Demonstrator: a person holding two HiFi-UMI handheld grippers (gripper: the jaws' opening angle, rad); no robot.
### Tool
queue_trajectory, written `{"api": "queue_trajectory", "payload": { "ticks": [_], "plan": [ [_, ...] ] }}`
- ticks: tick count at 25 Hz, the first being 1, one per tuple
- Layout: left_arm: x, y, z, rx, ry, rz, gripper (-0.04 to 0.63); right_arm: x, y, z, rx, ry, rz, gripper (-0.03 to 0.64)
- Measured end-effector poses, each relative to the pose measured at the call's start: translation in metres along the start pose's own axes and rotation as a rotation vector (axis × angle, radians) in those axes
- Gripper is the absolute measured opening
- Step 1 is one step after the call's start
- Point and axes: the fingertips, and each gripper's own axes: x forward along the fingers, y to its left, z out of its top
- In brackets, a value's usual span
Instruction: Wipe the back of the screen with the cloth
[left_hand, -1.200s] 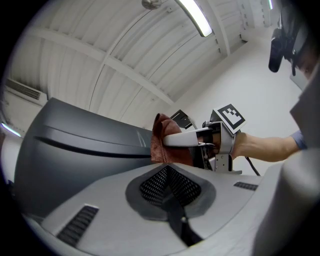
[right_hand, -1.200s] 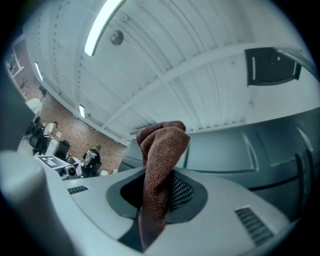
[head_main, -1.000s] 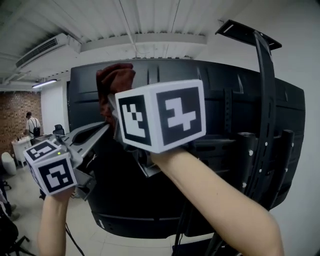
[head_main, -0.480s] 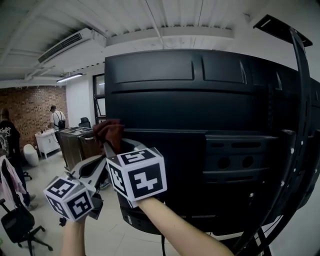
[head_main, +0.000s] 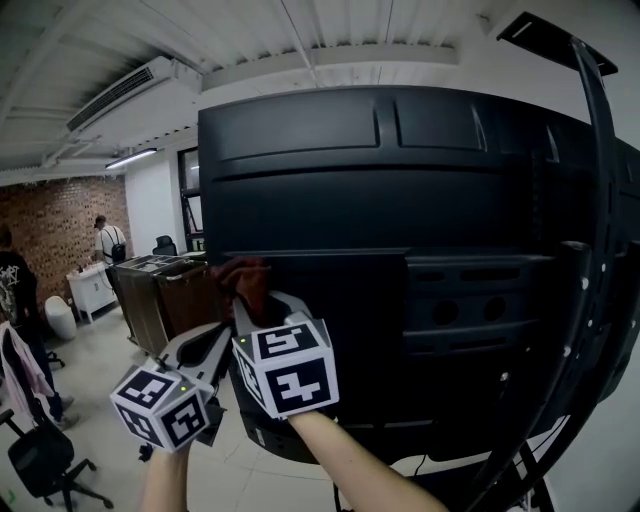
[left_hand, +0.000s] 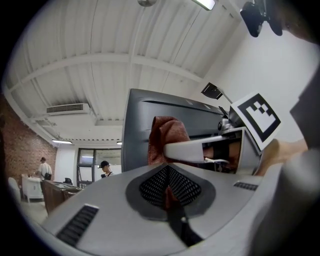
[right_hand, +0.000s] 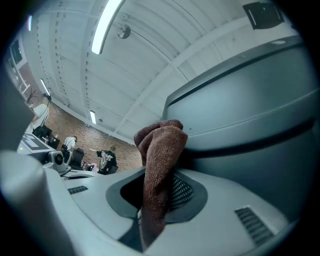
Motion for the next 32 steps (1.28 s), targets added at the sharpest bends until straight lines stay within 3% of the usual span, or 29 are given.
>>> {"api": "queue_trajectory", "payload": {
  "ticks": [12, 16, 23, 28, 32],
  "plan": [
    [0.045, -0.089, 0.009, -0.012, -0.065, -0.197, 0.012, -0.089, -0.082, -0.005, 0.001, -0.055, -0.279, 0.069],
    [0.052, -0.103, 0.007, -0.018, -0.065, -0.231, 0.012, -0.096, -0.087, -0.012, -0.033, -0.038, -0.318, 0.069],
    [0.043, -0.099, 0.005, 0.0, -0.07, -0.22, 0.012, -0.097, -0.072, -0.004, -0.082, -0.074, -0.287, 0.069],
    [0.008, -0.072, -0.017, 0.07, -0.034, -0.113, 0.012, -0.092, -0.018, 0.001, -0.11, -0.156, -0.148, 0.069],
    [-0.014, -0.046, -0.041, 0.067, 0.012, -0.02, 0.012, -0.071, 0.008, -0.026, -0.072, -0.13, -0.07, 0.07]
  ]
}}
